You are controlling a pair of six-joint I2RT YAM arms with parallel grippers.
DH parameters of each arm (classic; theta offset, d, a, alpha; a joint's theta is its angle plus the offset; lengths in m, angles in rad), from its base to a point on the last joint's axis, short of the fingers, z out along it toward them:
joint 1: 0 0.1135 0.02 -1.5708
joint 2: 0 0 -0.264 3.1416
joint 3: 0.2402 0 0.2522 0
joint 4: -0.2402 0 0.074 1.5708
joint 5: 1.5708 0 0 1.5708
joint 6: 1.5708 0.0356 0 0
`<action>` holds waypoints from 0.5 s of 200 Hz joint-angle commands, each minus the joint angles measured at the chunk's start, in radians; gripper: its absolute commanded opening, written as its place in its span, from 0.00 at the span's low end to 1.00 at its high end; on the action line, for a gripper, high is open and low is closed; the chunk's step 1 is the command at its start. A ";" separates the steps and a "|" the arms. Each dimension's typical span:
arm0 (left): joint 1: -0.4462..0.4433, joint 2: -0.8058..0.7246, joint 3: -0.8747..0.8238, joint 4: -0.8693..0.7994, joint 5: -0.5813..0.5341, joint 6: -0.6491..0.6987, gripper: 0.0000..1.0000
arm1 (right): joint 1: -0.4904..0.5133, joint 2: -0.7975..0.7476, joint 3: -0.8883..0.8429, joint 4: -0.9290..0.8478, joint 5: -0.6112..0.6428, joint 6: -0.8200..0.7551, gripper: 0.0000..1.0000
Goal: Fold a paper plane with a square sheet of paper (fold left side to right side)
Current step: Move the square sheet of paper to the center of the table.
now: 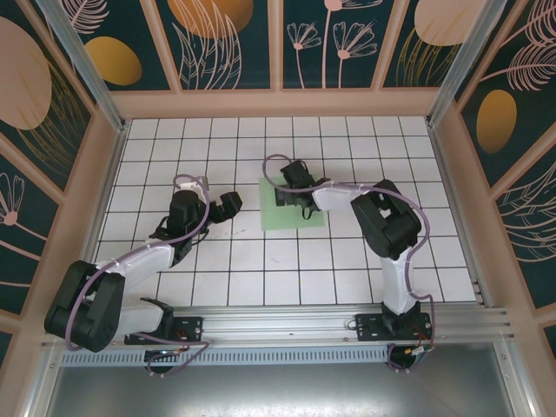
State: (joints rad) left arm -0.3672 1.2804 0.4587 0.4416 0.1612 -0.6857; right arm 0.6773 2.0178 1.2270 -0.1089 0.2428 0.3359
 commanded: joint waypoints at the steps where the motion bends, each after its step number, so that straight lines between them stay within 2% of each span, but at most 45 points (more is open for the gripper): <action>1: -0.009 0.008 0.033 -0.018 0.019 -0.017 0.98 | 0.067 -0.020 -0.093 -0.085 -0.091 0.127 0.99; 22: -0.011 0.011 0.035 -0.031 0.038 -0.031 0.98 | 0.099 -0.047 -0.121 -0.066 -0.112 0.171 0.99; 53: -0.015 0.031 0.044 -0.066 0.085 -0.061 0.97 | 0.099 -0.090 -0.092 -0.062 -0.106 0.139 0.99; 100: -0.039 0.104 0.074 -0.073 0.226 -0.122 0.86 | 0.046 -0.176 -0.062 -0.066 -0.117 0.075 0.99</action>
State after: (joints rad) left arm -0.3859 1.3518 0.4976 0.3824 0.2852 -0.7582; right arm 0.7612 1.9141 1.1450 -0.1394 0.1589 0.4324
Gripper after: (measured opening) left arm 0.890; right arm 0.990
